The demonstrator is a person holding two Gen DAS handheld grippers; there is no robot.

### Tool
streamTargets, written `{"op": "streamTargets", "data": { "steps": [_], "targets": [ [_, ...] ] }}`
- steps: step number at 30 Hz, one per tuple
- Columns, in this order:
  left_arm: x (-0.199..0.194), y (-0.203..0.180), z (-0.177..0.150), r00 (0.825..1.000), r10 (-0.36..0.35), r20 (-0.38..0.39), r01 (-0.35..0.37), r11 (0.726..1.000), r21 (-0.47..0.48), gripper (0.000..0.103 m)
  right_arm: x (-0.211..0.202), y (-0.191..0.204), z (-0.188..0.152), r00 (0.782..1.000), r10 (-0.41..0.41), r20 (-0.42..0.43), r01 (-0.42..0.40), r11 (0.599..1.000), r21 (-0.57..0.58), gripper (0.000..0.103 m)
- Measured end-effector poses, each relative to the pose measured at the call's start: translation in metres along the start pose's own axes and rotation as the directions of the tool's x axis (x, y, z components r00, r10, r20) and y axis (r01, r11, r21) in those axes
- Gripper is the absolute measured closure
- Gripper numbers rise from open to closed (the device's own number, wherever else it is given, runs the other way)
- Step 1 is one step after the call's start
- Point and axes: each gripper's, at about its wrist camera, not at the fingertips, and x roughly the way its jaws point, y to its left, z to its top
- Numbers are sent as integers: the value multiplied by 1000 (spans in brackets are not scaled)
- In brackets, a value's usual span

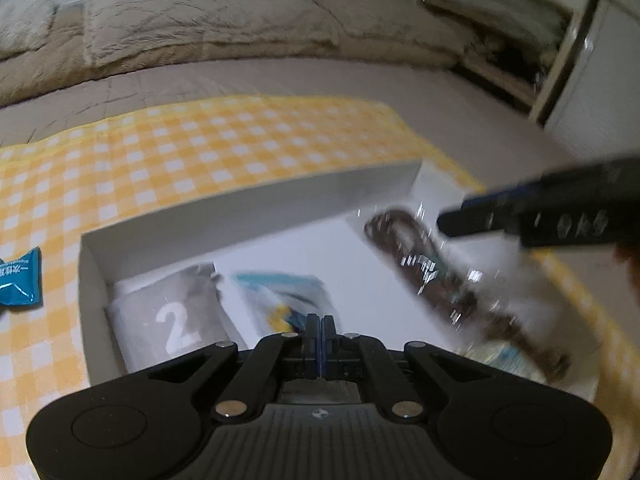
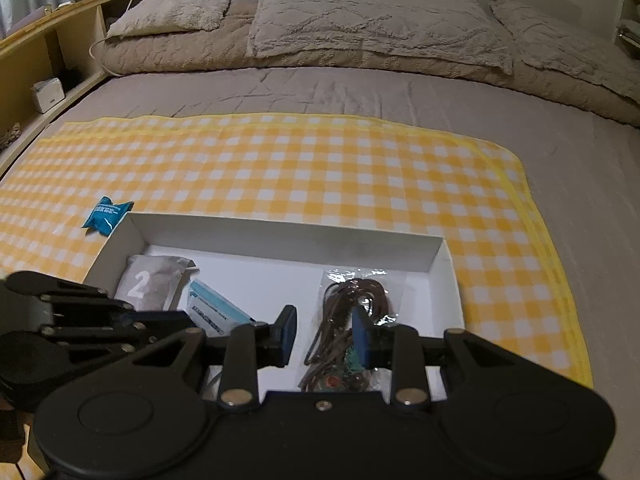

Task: Organize soft objects
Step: 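Carry both items into the white box and open both tools, then lift both tools out of the box toward the gloves and blue packet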

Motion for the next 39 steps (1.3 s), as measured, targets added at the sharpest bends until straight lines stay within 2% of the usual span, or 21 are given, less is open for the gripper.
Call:
{"op": "streamTargets", "data": {
  "steps": [7,14,16,19,22,24,25,27,30,34,39],
  "targets": [
    [5,16,-1,1000,-12,-13,11,995,-99,101,3,-2,-1,1000,2,-8,-3,1000,-8,72],
    [-8,22,2,1000,6,-6,-7,993,-117,101,2,-4,-2,1000,-8,-13,8,1000,-8,72],
    [-15,21,2,1000,7,-3,-7,993,-115,97,-1,-5,-3,1000,-10,-9,10,1000,-6,72],
    [-29,19,5,1000,14,16,-12,993,-115,83,-8,-5,-3,1000,-12,2,12,1000,4,70],
    [-44,16,9,999,22,41,-17,993,-120,69,-20,-3,-4,1000,-6,23,6,1000,16,62],
    [-55,13,10,998,29,58,-22,993,-119,53,-29,-2,-6,999,-2,38,2,1000,18,55],
    [-61,11,11,997,34,67,-26,993,-118,50,-33,-1,-6,999,-2,44,1,1000,19,53],
    [-71,8,12,996,44,79,-35,993,-113,38,-43,1,-7,998,-1,59,-1,1000,21,41],
    [-88,5,12,993,63,97,-52,992,-111,25,-55,0,-11,996,-2,86,0,1000,23,33],
    [-107,3,9,987,106,120,-94,990,-106,12,-70,1,-16,994,-18,105,14,999,31,23],
    [-127,2,5,980,140,142,-127,987,-101,0,-88,3,-22,990,-30,139,25,999,36,2]
  ]
}}
